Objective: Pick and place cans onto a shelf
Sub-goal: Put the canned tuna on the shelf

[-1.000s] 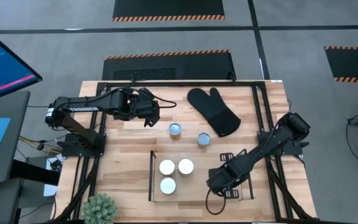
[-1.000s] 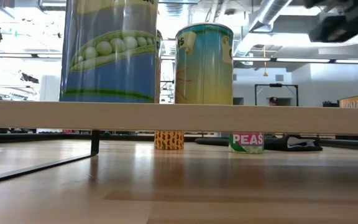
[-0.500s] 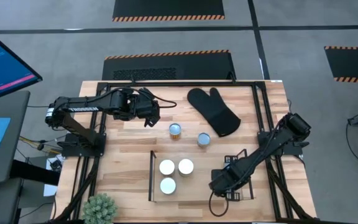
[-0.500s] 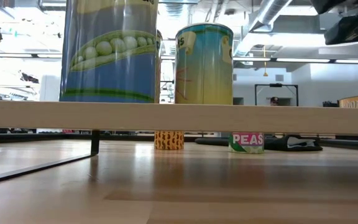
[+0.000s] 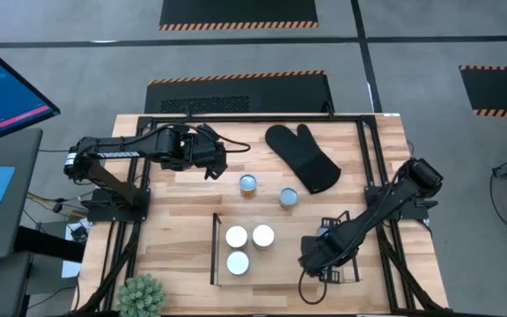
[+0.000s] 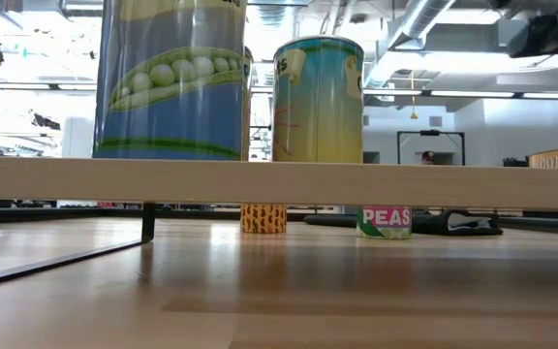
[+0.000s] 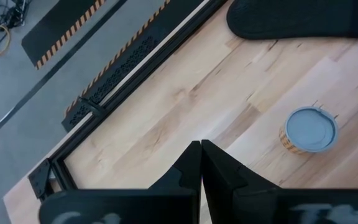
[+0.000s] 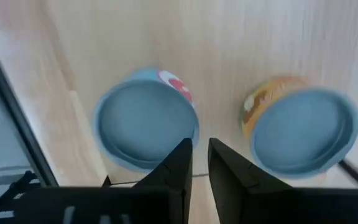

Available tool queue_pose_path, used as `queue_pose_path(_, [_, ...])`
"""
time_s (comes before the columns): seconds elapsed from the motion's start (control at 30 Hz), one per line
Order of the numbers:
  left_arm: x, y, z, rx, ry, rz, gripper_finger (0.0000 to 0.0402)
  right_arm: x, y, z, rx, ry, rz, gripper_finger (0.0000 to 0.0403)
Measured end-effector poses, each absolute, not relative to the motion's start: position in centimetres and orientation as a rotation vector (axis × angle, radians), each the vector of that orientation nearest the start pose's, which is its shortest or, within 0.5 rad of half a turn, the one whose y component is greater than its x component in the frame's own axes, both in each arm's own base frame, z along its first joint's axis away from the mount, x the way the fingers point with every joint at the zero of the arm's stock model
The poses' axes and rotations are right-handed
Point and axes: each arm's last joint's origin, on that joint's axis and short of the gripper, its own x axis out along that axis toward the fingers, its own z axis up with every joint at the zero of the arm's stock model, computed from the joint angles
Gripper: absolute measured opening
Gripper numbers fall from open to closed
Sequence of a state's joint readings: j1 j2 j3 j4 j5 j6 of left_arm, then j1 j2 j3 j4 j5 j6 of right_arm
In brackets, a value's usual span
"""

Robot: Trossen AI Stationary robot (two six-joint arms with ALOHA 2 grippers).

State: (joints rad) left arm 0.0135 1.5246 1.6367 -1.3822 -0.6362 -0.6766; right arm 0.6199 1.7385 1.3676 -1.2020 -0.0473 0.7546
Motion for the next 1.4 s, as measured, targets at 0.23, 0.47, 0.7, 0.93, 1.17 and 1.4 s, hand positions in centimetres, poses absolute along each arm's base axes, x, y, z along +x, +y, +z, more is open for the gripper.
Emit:
queue_pose_path(0.23, [27.2,2.1,36.8,-0.18,0.959,0.928,0.0,26.4,18.4,23.6,0.029,1.513,0.079,0.0077])
queue_pose_path(0.47, [27.2,2.1,36.7,-0.182,0.96,0.925,0.0,27.6,18.2,23.5,-0.027,1.433,0.178,0.0077])
queue_pose_path(0.7, [27.2,2.1,36.7,-0.183,0.961,0.925,0.0,28.1,18.9,23.1,-0.054,1.386,0.247,0.0077])
queue_pose_path(0.93, [27.2,2.1,36.7,-0.183,0.961,0.925,0.0,28.4,19.4,22.3,0.006,1.338,0.301,0.0077])
queue_pose_path(1.17, [27.2,2.1,36.7,-0.183,0.961,0.924,0.0,27.8,19.9,21.3,0.077,1.367,0.296,0.0077])
queue_pose_path(1.4, [27.2,2.1,36.8,-0.184,0.958,0.924,0.0,27.5,19.8,21.3,0.1,1.399,0.258,0.0077])
